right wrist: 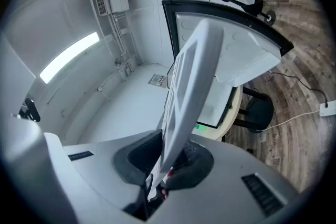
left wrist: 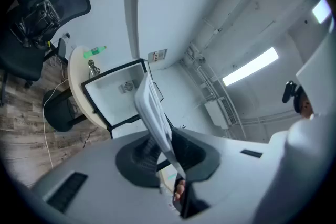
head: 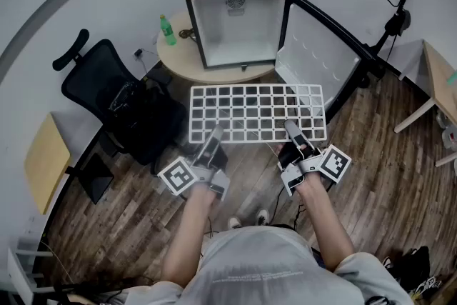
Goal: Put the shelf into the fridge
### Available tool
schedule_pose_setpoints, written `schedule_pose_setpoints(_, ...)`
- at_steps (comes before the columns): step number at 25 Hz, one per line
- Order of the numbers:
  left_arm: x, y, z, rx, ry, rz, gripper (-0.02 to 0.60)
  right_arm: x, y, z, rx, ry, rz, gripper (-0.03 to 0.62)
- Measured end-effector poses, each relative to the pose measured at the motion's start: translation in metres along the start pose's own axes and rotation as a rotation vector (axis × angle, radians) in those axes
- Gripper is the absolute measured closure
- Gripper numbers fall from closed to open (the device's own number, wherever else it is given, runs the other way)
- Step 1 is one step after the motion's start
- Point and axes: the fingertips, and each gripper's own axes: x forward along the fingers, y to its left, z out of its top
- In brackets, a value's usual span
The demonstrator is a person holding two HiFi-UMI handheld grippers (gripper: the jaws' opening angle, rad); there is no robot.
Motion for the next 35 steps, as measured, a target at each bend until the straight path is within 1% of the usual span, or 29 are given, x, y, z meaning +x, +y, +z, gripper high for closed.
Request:
schedule_pose_setpoints(7, 0.003, 0.007, -0.001, -0.002, -0.008, 0.013, 0.526, 0.005, -0.004, 0.001, -0.003, 0.009, 0.005, 0.554)
schedule_pose_setpoints(12, 0.004, 0.008, -0.002, 0.019, -0.020, 0.011, 0.525, 0.007, -0.007, 0.003, -0.012, 0.024, 0.024, 0.554)
schedule_pose_setpoints(17, 0.005, 0.012, -0.004, 0.027, -0.044, 0.040, 0.525, 0.012, -0.014, 0.006, -0.024, 0.056, 0.036, 0.554)
schedule_pose_setpoints(21, 0.029, 0.017, 0.001, 0.016, -0.078, 0.048, 0.525, 0.032, -0.018, 0.026, -0.071, 0.102, 0.068, 0.554)
schedule_pose_setpoints(24, 0.041, 0.020, 0.007, 0.028, -0.093, 0.056, 0.525, 0.046, -0.022, 0.037, -0.096, 0.137, 0.067, 0.554)
schedule_pose_setpoints(26, 0.048, 0.025, 0.012, 0.040, -0.096, 0.064, 0.525, 0.057, -0.027, 0.042, -0.094, 0.153, 0.064, 0.554)
schedule_pose_setpoints(28, 0.056, 0.032, 0.016, 0.032, -0.099, 0.071, 0.525, 0.067, -0.033, 0.045, -0.082, 0.163, 0.056, 0.554)
schedule_pose_setpoints(31, 0.073, 0.048, 0.032, 0.030, -0.097, 0.076, 0.525, 0.093, -0.045, 0.052, -0.082, 0.171, 0.043, 0.554)
schedule_pose_setpoints(35, 0.096, 0.081, 0.060, 0.016, -0.093, 0.071, 0.525, 0.135, -0.065, 0.055, -0.066, 0.170, 0.039, 0.554)
